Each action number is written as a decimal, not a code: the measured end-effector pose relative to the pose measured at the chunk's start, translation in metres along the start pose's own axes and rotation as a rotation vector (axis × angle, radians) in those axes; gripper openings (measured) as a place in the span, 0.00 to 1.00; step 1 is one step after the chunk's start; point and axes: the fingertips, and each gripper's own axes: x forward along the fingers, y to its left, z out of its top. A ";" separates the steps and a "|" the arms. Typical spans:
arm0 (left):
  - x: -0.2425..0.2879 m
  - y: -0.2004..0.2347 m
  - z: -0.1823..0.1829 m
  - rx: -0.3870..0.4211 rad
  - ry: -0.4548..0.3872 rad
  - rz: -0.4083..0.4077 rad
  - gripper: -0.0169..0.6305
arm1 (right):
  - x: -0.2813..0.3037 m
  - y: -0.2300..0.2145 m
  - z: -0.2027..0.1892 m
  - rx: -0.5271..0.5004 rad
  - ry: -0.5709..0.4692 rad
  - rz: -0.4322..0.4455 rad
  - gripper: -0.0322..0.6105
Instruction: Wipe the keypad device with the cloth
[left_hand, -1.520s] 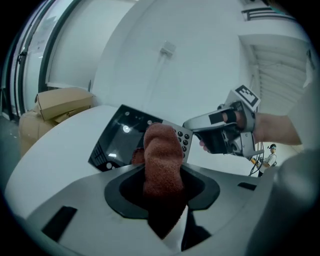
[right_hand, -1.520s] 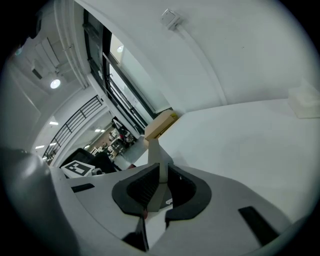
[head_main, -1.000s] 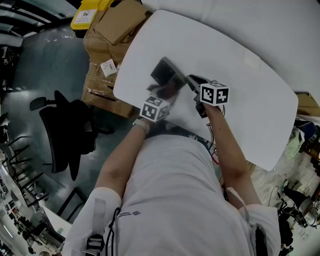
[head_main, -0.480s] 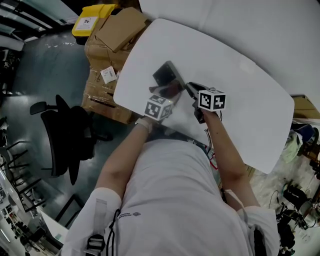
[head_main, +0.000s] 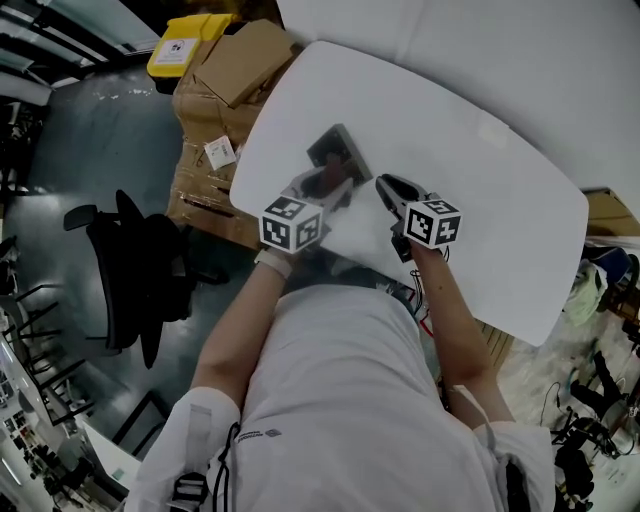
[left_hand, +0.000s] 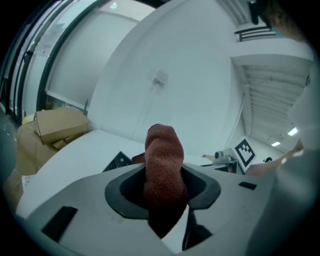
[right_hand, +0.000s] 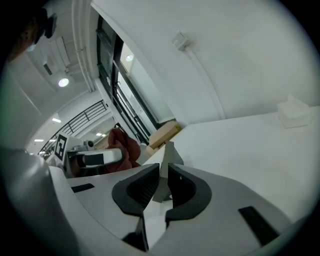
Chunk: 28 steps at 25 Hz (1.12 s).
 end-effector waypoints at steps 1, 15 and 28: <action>-0.012 0.000 0.009 0.004 -0.032 0.012 0.27 | -0.007 0.005 0.006 -0.014 -0.026 0.003 0.15; -0.143 -0.027 0.045 0.164 -0.149 -0.001 0.27 | -0.078 0.105 0.036 -0.125 -0.226 0.010 0.15; -0.217 -0.051 0.070 0.192 -0.286 -0.105 0.27 | -0.103 0.210 0.028 -0.273 -0.276 -0.079 0.12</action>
